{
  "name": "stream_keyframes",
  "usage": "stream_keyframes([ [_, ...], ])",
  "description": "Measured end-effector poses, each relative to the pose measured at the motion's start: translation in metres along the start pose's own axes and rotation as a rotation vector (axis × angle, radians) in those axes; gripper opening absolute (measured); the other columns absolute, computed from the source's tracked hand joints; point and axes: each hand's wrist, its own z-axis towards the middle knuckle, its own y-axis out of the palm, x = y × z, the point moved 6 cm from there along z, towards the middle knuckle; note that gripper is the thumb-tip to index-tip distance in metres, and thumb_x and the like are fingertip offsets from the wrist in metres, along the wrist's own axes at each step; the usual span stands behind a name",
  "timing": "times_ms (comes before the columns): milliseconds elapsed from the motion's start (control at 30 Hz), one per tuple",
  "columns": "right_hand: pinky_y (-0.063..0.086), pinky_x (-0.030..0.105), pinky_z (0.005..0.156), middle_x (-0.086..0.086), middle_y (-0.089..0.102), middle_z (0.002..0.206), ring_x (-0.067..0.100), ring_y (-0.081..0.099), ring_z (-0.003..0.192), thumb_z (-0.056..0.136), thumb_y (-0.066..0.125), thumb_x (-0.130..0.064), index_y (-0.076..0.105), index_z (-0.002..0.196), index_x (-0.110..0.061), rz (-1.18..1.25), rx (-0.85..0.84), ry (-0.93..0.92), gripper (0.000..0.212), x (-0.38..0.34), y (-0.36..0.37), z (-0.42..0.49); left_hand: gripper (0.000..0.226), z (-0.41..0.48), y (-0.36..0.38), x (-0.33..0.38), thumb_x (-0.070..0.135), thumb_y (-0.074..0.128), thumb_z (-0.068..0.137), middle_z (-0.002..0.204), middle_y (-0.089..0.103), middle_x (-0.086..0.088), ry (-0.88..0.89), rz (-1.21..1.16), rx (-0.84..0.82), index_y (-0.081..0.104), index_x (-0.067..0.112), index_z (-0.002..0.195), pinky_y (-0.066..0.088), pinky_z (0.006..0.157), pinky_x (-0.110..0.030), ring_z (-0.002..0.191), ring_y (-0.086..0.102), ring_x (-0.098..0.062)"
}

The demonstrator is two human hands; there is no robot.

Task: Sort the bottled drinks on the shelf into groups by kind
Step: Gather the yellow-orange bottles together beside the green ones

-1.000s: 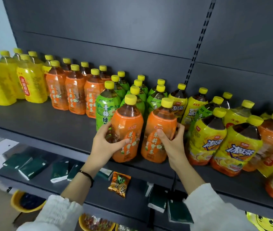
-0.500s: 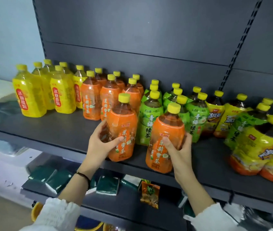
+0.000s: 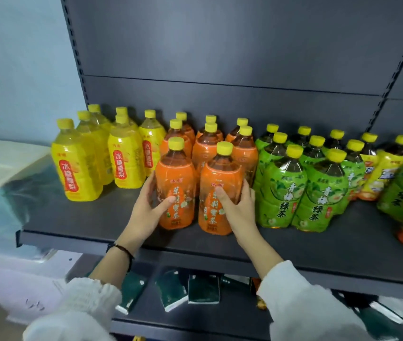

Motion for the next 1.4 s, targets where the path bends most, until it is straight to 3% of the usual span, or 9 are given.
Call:
stream_keyframes([
  [67,0.036,0.045,0.11,0.001,0.033,0.144,0.021,0.036,0.135,0.071,0.073,-0.06,0.024,0.147,-0.031,0.039,0.048,-0.032,0.095,-0.001,0.008,0.003,0.082,0.006,-0.007,-0.003,0.034,0.068,0.083,0.149,0.04,0.003,0.013,0.013,0.042,0.022,0.028,0.15,0.04,0.108,-0.044,0.133,0.042,-0.011],
  [200,0.044,0.04,0.104,-0.007,0.042,0.137,0.006,0.049,0.119,0.081,0.072,-0.04,0.02,0.137,-0.038,0.148,0.053,-0.059,0.076,0.007,0.018,-0.006,0.083,0.005,-0.001,-0.009,0.033,0.071,0.076,0.137,0.043,0.018,0.041,0.067,0.024,0.021,0.042,0.142,0.044,0.099,-0.022,0.121,0.047,0.004],
  [300,0.045,0.033,0.101,-0.023,0.045,0.123,-0.009,0.048,0.11,0.087,0.066,-0.031,0.02,0.134,-0.041,0.128,0.003,-0.06,0.067,0.011,0.02,-0.002,0.086,0.013,-0.001,-0.02,0.029,0.073,0.079,0.138,0.041,0.012,0.047,0.099,0.062,0.017,0.042,0.143,0.042,0.101,-0.031,0.124,0.045,-0.008],
  [433,0.043,0.035,0.104,-0.006,0.044,0.14,0.01,0.046,0.125,0.087,0.066,-0.037,0.023,0.142,-0.037,0.074,0.029,-0.06,0.07,0.01,0.03,0.015,0.088,0.03,0.002,-0.023,0.025,0.073,0.08,0.132,0.042,0.015,0.039,0.114,0.081,0.018,0.032,0.148,0.042,0.1,-0.03,0.12,0.045,-0.006],
  [667,0.029,0.031,0.109,0.002,0.028,0.153,0.019,0.03,0.138,0.086,0.063,-0.047,0.018,0.149,-0.031,-0.063,0.131,-0.089,0.079,0.014,0.044,0.024,0.088,0.047,0.004,-0.029,0.022,0.073,0.081,0.132,0.042,0.014,-0.016,0.063,0.016,0.015,0.032,0.148,0.042,0.096,-0.027,0.115,0.046,-0.002],
  [867,0.048,0.034,0.096,-0.008,0.054,0.132,0.011,0.052,0.119,0.073,0.065,-0.065,0.041,0.131,-0.042,-0.072,0.13,-0.022,0.067,0.02,0.025,0.017,0.07,0.03,-0.003,-0.022,0.023,0.071,0.084,0.128,0.051,0.009,-0.024,0.136,0.163,0.035,0.024,0.144,0.043,0.096,-0.027,0.115,0.049,-0.006],
  [1033,0.046,0.009,0.07,-0.01,0.065,0.095,0.006,0.061,0.089,0.091,0.061,-0.017,0.064,0.101,-0.021,-0.061,0.016,-0.05,0.01,0.017,-0.015,0.004,0.019,-0.013,-0.005,-0.015,0.025,0.066,0.088,0.106,0.067,0.003,0.019,0.281,0.336,0.063,0.021,0.106,0.045,0.091,-0.032,0.105,0.061,-0.017],
  [1233,0.048,0.012,0.072,-0.008,0.061,0.088,-0.004,0.059,0.077,0.093,0.06,-0.018,0.06,0.111,-0.021,-0.018,-0.05,-0.012,0.019,0.027,-0.125,-0.027,0.021,-0.055,0.078,0.004,0.029,0.067,0.086,0.106,0.066,0.001,0.026,0.305,0.197,0.063,0.021,0.105,0.043,0.087,-0.032,0.101,0.06,-0.017],
  [1400,0.047,0.014,0.077,-0.003,0.062,0.107,0.005,0.059,0.096,0.092,0.061,-0.027,0.05,0.125,-0.025,-0.096,-0.044,0.03,0.035,0.04,-0.257,-0.046,0.029,-0.091,0.189,0.027,0.033,0.067,0.085,0.112,0.065,0.004,0.028,0.257,0.085,0.062,0.025,0.112,0.043,0.091,-0.03,0.107,0.059,-0.014],
])
